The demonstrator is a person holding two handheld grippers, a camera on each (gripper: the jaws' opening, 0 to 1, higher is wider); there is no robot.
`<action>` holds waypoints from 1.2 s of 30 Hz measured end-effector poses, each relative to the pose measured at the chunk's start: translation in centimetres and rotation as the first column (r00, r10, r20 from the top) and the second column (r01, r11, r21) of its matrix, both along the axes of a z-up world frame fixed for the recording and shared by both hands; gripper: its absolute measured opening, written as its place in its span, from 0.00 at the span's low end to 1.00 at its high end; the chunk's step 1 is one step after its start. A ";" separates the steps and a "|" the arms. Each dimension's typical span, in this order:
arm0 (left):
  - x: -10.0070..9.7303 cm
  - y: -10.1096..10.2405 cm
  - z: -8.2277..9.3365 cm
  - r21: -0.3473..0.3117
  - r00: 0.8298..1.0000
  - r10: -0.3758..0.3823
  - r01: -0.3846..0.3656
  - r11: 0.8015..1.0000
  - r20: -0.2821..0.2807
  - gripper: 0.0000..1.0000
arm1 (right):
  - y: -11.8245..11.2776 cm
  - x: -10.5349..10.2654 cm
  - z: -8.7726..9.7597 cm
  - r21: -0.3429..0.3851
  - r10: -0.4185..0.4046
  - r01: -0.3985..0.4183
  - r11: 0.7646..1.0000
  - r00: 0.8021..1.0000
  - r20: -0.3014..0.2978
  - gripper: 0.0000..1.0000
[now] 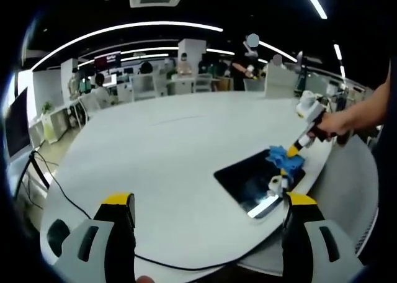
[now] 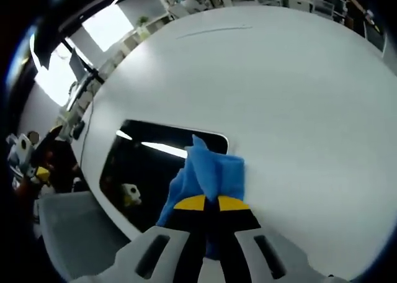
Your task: Wipe the mirror surface with the cleaning cloth until all visible marks leave the cleaned area.
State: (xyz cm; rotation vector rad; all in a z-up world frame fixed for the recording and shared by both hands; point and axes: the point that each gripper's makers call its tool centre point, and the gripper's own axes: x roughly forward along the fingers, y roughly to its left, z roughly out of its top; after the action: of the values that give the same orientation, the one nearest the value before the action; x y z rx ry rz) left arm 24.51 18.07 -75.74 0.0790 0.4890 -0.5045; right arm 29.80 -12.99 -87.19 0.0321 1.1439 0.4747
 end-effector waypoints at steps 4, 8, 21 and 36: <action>0.0 -0.1 0.2 -0.005 1.000 -0.002 0.002 1.000 0.001 1.00 | 0.1 0.0 0.0 -0.025 0.011 -0.011 1.000 1.000 0.014 0.00; 0.3 -0.5 0.0 -0.005 1.000 -0.012 0.012 1.000 0.003 1.00 | 0.1 0.1 -0.1 -0.048 0.025 -0.024 0.999 1.000 0.014 0.00; 0.3 -2.0 0.1 -0.020 0.999 -0.039 0.039 0.999 0.007 1.00 | -0.1 0.1 0.1 -0.048 -0.012 0.014 0.999 0.999 0.049 0.00; -0.6 -0.5 0.0 -0.020 1.000 -0.015 0.016 1.000 0.008 1.00 | 0.2 -3.5 0.2 -0.032 -0.010 0.010 0.999 1.000 -0.005 0.01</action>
State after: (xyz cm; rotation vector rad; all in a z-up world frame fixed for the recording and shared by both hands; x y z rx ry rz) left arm 23.92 17.56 -75.79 0.0654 0.4756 -0.5241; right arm 26.34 -12.84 -87.02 0.0112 1.1558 0.4476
